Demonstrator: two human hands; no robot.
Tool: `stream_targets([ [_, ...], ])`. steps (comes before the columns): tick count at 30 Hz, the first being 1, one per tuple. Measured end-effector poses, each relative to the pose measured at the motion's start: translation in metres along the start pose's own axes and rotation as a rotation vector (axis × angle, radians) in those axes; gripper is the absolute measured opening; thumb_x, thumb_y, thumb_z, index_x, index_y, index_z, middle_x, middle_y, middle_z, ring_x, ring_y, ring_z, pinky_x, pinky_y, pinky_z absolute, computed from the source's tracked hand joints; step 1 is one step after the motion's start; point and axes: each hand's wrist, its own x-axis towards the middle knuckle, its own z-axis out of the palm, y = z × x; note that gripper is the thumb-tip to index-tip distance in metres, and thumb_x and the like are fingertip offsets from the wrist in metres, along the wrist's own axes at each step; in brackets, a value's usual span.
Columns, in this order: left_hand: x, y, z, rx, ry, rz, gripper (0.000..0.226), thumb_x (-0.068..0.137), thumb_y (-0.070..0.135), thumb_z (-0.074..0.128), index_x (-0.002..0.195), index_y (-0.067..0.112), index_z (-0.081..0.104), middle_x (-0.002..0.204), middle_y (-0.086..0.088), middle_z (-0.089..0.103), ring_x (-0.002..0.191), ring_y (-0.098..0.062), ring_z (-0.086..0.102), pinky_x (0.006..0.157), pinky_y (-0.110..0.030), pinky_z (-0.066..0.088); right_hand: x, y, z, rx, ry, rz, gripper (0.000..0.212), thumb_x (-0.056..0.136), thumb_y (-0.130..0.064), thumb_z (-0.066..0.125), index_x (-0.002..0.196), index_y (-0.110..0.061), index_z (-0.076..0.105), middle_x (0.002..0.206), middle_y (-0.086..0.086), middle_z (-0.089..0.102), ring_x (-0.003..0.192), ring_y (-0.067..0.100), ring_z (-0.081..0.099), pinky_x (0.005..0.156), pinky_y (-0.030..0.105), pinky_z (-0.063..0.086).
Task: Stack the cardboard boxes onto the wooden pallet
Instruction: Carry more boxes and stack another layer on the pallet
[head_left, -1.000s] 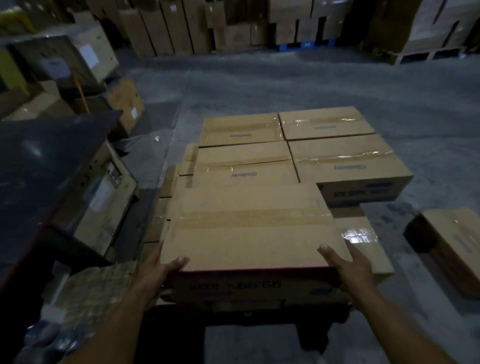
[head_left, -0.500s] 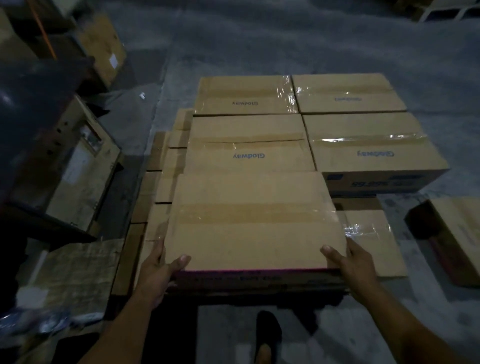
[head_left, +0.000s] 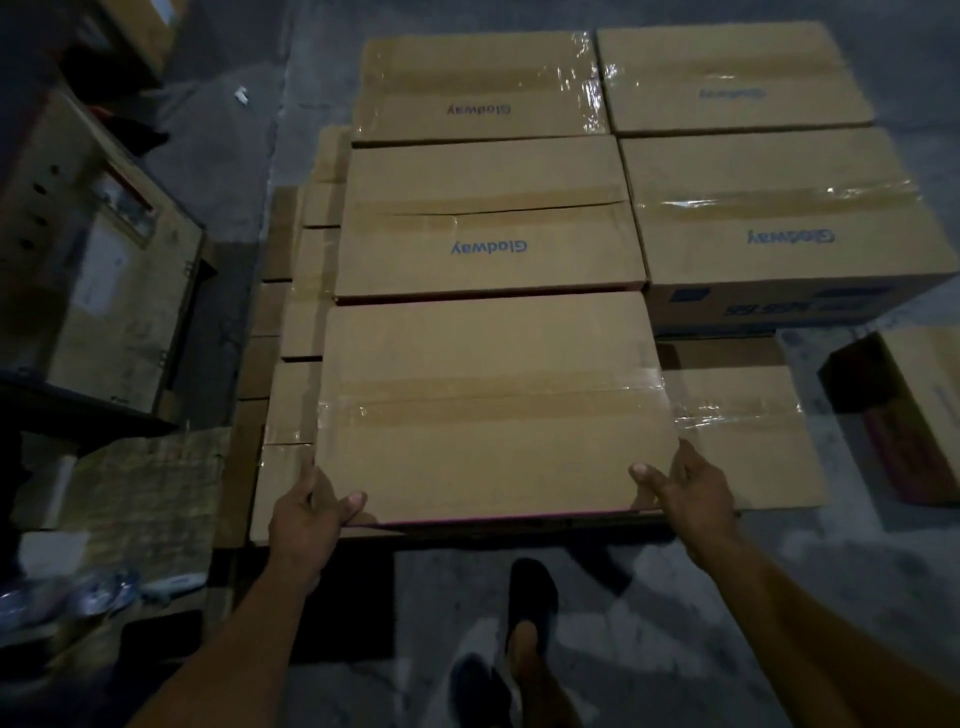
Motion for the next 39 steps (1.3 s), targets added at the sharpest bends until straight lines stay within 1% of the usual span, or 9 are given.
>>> stream_targets([
  [2, 0.005, -0.002, 0.001, 0.066, 0.029, 0.0, 0.108, 0.056, 0.04, 0.091, 0.149, 0.023, 0.041, 0.143, -0.005, 0.052, 0.116, -0.036, 0.062, 0.101, -0.055, 0.05, 0.001, 0.0, 0.0, -0.013, 0.001, 0.004, 0.062, 0.085, -0.027, 0.078, 0.14, -0.011, 0.054, 0.125, 0.014, 0.066, 0.113, 0.036, 0.061, 0.1, 0.051, 0.05],
  [6, 0.002, 0.012, 0.007, 0.223, 0.104, 0.0, 0.083, 0.075, 0.019, 0.087, 0.146, 0.005, 0.047, 0.136, -0.025, 0.055, 0.118, -0.04, 0.057, 0.098, -0.052, 0.052, 0.002, -0.002, 0.0, -0.058, -0.004, 0.04, 0.06, 0.086, -0.027, 0.077, 0.139, -0.008, 0.054, 0.127, 0.018, 0.065, 0.115, 0.037, 0.061, 0.1, 0.049, 0.049],
  [10, -0.002, 0.016, 0.007, 0.341, 0.119, 0.022, 0.074, 0.076, 0.021, 0.086, 0.14, 0.002, 0.053, 0.128, -0.026, 0.062, 0.113, -0.041, 0.059, 0.098, -0.044, 0.051, 0.003, -0.003, -0.003, -0.131, -0.028, 0.031, 0.06, 0.086, -0.032, 0.077, 0.136, -0.007, 0.054, 0.127, 0.021, 0.065, 0.115, 0.039, 0.061, 0.1, 0.045, 0.048],
  [13, -0.017, 0.032, 0.011, 0.52, 0.158, 0.079, 0.068, 0.08, 0.022, 0.083, 0.137, -0.002, 0.053, 0.124, -0.028, 0.062, 0.112, -0.044, 0.059, 0.092, -0.044, 0.05, -0.002, -0.009, -0.007, -0.227, -0.028, 0.022, 0.075, 0.087, -0.039, 0.075, 0.148, -0.009, 0.042, 0.138, 0.021, 0.057, 0.125, 0.04, 0.054, 0.1, 0.04, 0.043],
  [15, -0.032, 0.043, 0.015, 0.627, 0.196, 0.202, 0.072, 0.082, 0.023, 0.081, 0.142, 0.003, 0.049, 0.125, -0.025, 0.061, 0.113, -0.043, 0.059, 0.09, -0.045, 0.051, -0.013, -0.009, -0.01, -0.267, -0.003, -0.015, 0.085, 0.087, -0.043, 0.074, 0.155, -0.014, 0.032, 0.144, 0.02, 0.051, 0.129, 0.039, 0.051, 0.104, 0.042, 0.042],
  [21, -0.101, 0.059, 0.033, 0.742, 0.106, 0.612, 0.065, 0.097, 0.033, 0.061, 0.151, 0.004, 0.039, 0.152, -0.019, 0.044, 0.136, -0.036, 0.044, 0.111, -0.047, 0.038, -0.073, -0.002, -0.043, -0.385, 0.115, -0.19, 0.074, 0.093, -0.051, 0.061, 0.155, -0.02, 0.033, 0.151, 0.019, 0.044, 0.133, 0.039, 0.046, 0.108, 0.048, 0.042],
  [28, -0.203, 0.141, 0.085, 0.857, 0.054, 1.043, 0.059, 0.098, 0.043, 0.054, 0.148, 0.012, 0.046, 0.149, -0.012, 0.048, 0.139, -0.03, 0.041, 0.117, -0.054, 0.023, -0.135, 0.001, -0.148, -0.277, 0.369, -0.254, 0.07, 0.097, -0.059, 0.048, 0.153, -0.019, 0.036, 0.156, 0.014, 0.038, 0.137, 0.036, 0.04, 0.11, 0.047, 0.038],
  [33, -0.278, 0.194, 0.167, 0.784, -0.036, 1.357, 0.052, 0.091, 0.037, 0.065, 0.134, 0.008, 0.06, 0.132, -0.016, 0.062, 0.122, -0.036, 0.055, 0.107, -0.057, 0.037, -0.155, 0.026, -0.252, -0.171, 0.611, -0.222, 0.066, 0.097, -0.057, 0.048, 0.148, -0.014, 0.044, 0.146, 0.016, 0.047, 0.13, 0.037, 0.046, 0.107, 0.046, 0.04],
  [39, -0.367, 0.236, 0.314, 0.739, -0.23, 1.539, 0.058, 0.087, 0.044, 0.057, 0.131, 0.007, 0.061, 0.128, -0.015, 0.064, 0.116, -0.036, 0.059, 0.102, -0.054, 0.044, -0.139, 0.095, -0.379, -0.099, 0.824, -0.078, 0.062, 0.096, -0.055, 0.05, 0.144, -0.016, 0.048, 0.149, 0.013, 0.046, 0.134, 0.037, 0.044, 0.108, 0.046, 0.039],
])
